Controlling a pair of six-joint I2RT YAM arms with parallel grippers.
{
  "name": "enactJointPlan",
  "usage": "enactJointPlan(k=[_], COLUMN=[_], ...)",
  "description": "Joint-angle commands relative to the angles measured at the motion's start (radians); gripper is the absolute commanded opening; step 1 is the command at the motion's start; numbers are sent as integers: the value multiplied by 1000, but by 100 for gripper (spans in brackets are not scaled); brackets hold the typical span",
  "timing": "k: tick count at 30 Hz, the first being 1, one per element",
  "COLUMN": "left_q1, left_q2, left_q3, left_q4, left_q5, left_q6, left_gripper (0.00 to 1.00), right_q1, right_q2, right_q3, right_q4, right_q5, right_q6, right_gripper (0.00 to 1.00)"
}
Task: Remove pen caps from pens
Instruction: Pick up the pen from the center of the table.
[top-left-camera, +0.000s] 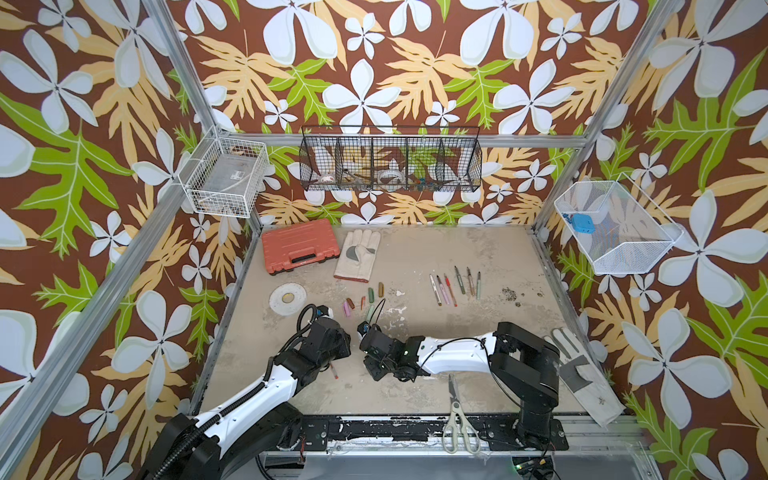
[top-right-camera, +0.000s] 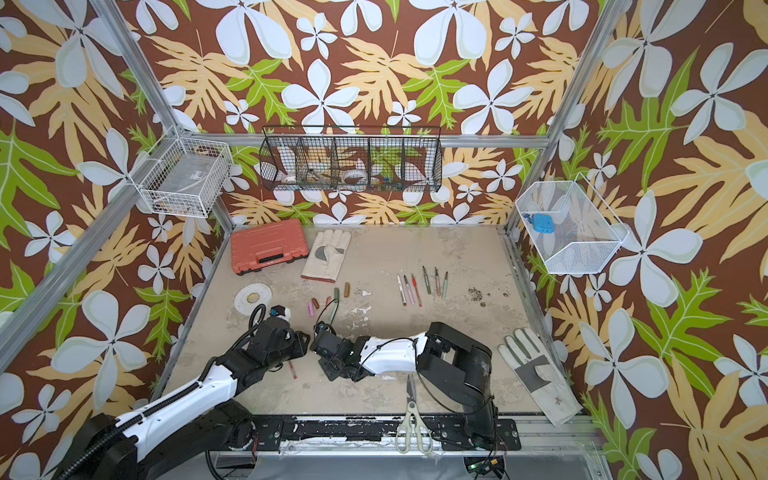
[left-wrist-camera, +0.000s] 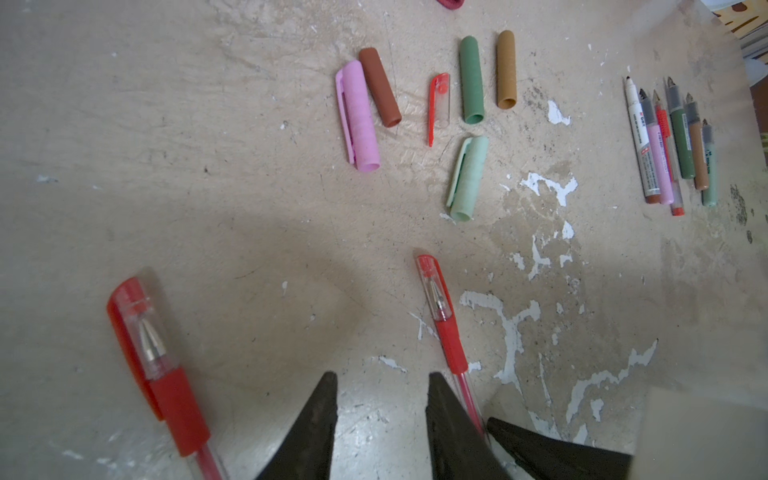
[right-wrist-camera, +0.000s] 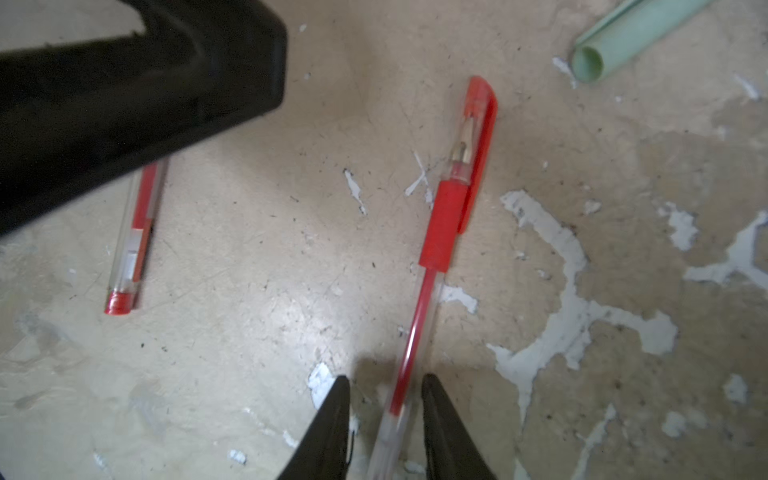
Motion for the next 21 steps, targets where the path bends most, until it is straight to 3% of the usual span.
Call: enactJointPlan(k=[1, 8, 21], left_q1=[1, 2, 8], left_q2=[-6, -7, -8], left_q3=[-1, 4, 18], left_q4=[19, 20, 26], left_q5=[15, 16, 31], left_q6=[8, 15, 22], left_gripper=[39, 40, 42], right_q1=[4, 26, 26], right_q2=[16, 43, 33], right_q3=[12, 37, 15], right_q4=[-55, -138, -155], right_q5=[74, 182, 172], right_q6=[11, -5, -32], right_gripper=[28, 26, 9])
